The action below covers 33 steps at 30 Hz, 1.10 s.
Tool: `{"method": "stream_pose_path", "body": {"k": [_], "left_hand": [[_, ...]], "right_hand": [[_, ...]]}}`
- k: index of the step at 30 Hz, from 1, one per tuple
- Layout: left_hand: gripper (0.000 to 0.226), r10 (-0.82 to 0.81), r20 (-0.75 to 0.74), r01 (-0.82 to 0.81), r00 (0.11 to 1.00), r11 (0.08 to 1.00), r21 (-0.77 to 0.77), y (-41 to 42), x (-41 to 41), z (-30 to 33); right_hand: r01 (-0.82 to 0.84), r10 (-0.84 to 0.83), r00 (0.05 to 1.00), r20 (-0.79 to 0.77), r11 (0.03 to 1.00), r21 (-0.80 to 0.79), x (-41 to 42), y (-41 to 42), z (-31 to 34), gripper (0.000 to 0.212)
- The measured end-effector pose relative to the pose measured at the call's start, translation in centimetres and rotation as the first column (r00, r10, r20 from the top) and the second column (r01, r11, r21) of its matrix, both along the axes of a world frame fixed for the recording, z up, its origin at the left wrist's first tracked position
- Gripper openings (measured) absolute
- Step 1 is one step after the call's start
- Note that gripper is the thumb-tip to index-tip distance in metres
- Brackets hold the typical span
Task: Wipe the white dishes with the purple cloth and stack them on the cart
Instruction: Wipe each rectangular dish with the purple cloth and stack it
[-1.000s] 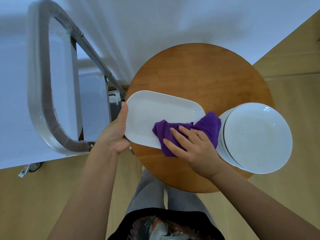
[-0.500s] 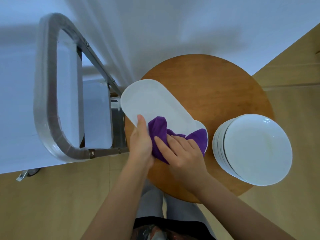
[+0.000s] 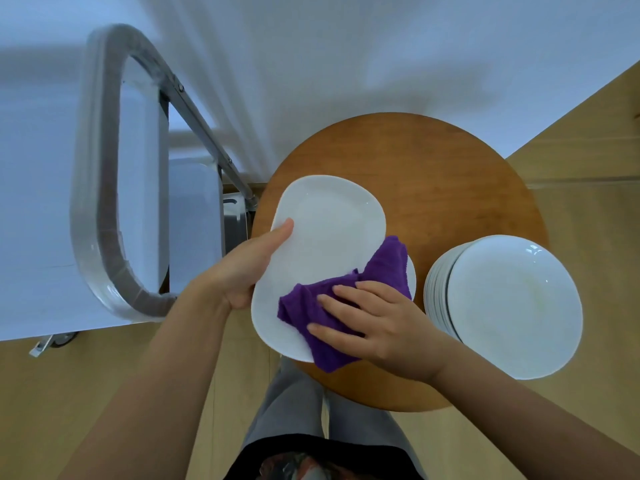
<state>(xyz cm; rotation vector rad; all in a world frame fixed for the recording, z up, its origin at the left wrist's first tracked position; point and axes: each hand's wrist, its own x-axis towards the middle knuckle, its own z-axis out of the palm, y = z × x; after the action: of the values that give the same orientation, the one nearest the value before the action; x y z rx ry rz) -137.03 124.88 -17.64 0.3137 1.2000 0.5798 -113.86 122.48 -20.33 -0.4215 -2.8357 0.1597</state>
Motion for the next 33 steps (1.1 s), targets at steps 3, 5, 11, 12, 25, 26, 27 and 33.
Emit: {"method": "stream_pose_path", "body": {"k": [3, 5, 11, 12, 25, 26, 27, 33], "left_hand": [[0.047, -0.123, 0.023, 0.124, 0.992, 0.989, -0.085, 0.3, -0.7, 0.2], [0.044, -0.189, 0.132, 0.206, 0.973, 0.97, -0.129, 0.1, -1.2, 0.4], [0.072, -0.054, 0.022, 0.057, 0.998, 0.988, -0.146, 0.2, -0.8, -0.4], [0.086, -0.063, -0.01, 0.061, 0.998, 0.99, -0.125, 0.2, -0.9, -0.9], [0.079, 0.295, 0.262, -0.341, 0.919, 0.928, 0.151, -2.7, 2.9, -2.7], [0.074, 0.316, 0.245, -0.358, 0.917, 0.921, 0.152, -2.7, 2.9, -2.7], [0.072, 0.321, 0.22, -0.359, 0.921, 0.92, 0.159, -2.6, 2.8, -2.6], [0.066, 0.163, 0.051, -0.17, 0.985, 0.947, 0.271, -2.0, 1.8, -1.2]], "right_hand": [[0.0, -0.002, 0.999, -0.038, 0.999, -0.04, -0.2, 0.3, 0.5, 0.061], [0.088, -0.096, 0.992, -0.079, 0.991, -0.104, 0.1, 1.0, 1.0, 0.055], [0.247, -0.399, 0.913, -0.084, 0.705, -0.665, 0.2, 1.9, 3.2, 0.047], [0.224, -0.492, 0.868, -0.07, 0.514, -0.828, 0.0, 1.9, 3.9, 0.041], [-0.044, -0.87, 0.437, 0.227, -0.273, -0.961, -1.2, 3.4, 2.4, 0.038], [0.062, -0.893, 0.38, 0.24, -0.234, -0.97, -1.5, 3.4, 2.3, 0.034], [0.171, -0.926, 0.289, 0.245, -0.201, -0.964, -1.7, 3.3, 1.9, 0.029], [0.224, -0.885, 0.438, -0.159, 0.279, -0.934, -2.5, 1.9, 3.2, 0.056]]}}
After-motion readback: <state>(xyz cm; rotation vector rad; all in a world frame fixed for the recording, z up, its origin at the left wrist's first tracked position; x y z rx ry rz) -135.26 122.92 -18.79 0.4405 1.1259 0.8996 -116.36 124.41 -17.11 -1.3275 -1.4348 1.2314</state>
